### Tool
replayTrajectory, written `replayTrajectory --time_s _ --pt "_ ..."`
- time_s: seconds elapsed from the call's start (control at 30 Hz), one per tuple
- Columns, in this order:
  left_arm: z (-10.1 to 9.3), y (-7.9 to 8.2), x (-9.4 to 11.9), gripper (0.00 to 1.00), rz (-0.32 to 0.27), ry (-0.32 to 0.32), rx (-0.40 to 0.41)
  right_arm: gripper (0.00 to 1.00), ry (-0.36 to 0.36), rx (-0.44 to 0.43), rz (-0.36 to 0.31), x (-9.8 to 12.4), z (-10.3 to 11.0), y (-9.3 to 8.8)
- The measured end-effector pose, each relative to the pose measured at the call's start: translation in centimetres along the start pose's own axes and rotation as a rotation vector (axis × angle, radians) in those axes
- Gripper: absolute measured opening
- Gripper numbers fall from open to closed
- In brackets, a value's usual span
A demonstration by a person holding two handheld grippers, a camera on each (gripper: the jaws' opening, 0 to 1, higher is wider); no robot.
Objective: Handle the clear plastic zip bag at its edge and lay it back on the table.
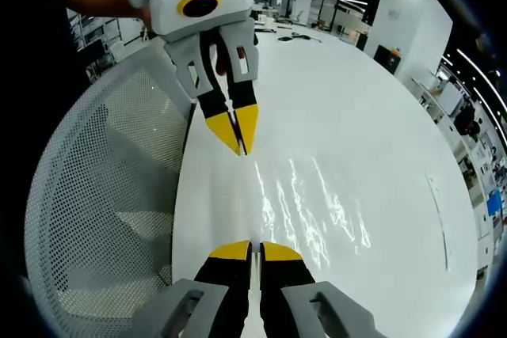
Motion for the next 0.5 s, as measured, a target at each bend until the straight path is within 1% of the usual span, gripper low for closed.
replayTrajectory --time_s 0.1,0.2,0.5 --pt "0.0 -0.2 0.0 0.00 0.005 -0.004 0.005 0.00 0.002 -0.013 0.009 0.2 0.1 -0.8" --pt "-0.1 -0.1 0.0 0.00 0.006 -0.005 -0.003 0.00 0.003 -0.018 0.012 0.3 0.4 -0.8" --pt "0.2 -0.3 -0.1 0.00 0.017 -0.008 -0.007 0.00 0.006 -0.008 0.051 0.7 0.6 -2.0"
Point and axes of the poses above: the point that each gripper's makers call its tool centre point, and the gripper's own axes: x roughly backward along the fingers, z roughly to its left, y roughly out of its top, the point moved 1 cm from there along x, roughly backward along the fingers, and after that the axes turned 11 degrees about x, right-handed, at the moved point
